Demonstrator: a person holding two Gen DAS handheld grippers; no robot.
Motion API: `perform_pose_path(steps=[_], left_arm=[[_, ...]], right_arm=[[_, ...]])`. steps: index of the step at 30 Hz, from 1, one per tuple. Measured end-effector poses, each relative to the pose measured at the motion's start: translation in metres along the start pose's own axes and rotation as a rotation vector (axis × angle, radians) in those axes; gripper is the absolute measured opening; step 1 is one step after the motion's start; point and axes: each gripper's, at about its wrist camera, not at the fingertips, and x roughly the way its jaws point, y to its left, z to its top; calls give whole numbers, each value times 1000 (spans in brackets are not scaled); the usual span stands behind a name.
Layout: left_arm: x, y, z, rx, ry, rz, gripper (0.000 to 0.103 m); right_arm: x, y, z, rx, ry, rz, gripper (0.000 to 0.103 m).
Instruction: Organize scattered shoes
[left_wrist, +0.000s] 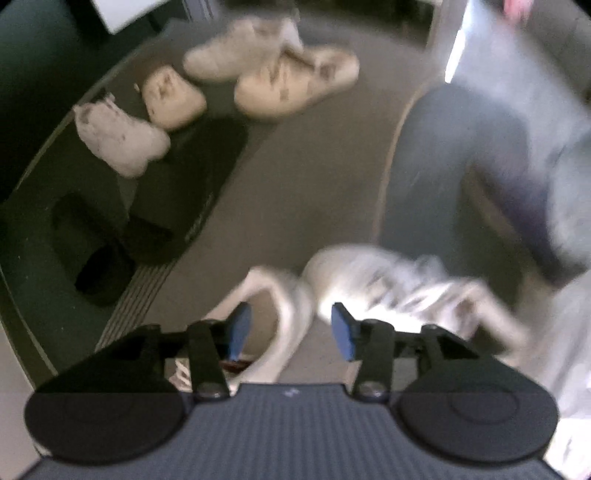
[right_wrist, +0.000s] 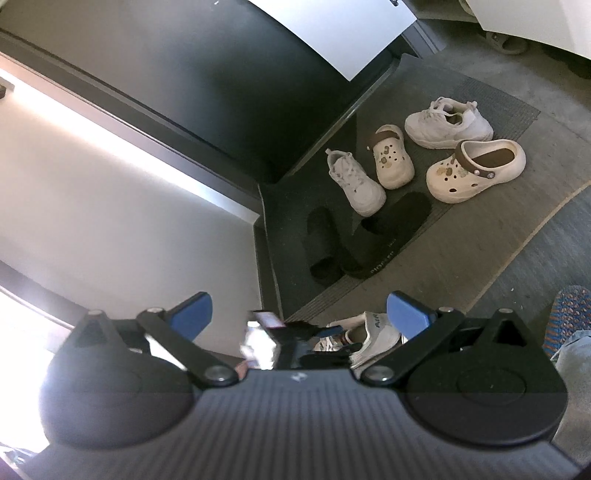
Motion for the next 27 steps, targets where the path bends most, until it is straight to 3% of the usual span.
perform_pose_path(steps=[2, 4, 5, 7, 9, 11, 17, 22, 27], left_arm=[[-43, -1, 3, -78, -66, -21, 63], [-87, -2, 7, -157, -133, -43, 66], [-108, -3, 9, -196, -166, -54, 76], [-150, -4, 12, -269, -226, -72, 83], [-177, -13, 13, -285, -244, -40, 84], [-200, -21, 14, -298, -269, 7, 92], [-273, -47, 15, -361, -397, 68, 103], [-302, -64, 7, -465, -464, 67, 103], [-315, -67, -3, -565, -490, 137, 103]], right_arm=[[-2, 4, -2, -37, -17, -23, 103], [-3, 7, -5, -58, -20, -30, 103], [-2, 8, -6, -60, -19, -29, 103], [-1, 8, -8, -58, -9, -19, 103], [0, 9, -10, -56, -4, -10, 103], [0, 10, -13, -63, -3, -1, 103], [8, 14, -25, -127, 22, -65, 103], [32, 29, -50, -311, 192, -74, 103], [74, 57, -100, -694, 465, -70, 103]])
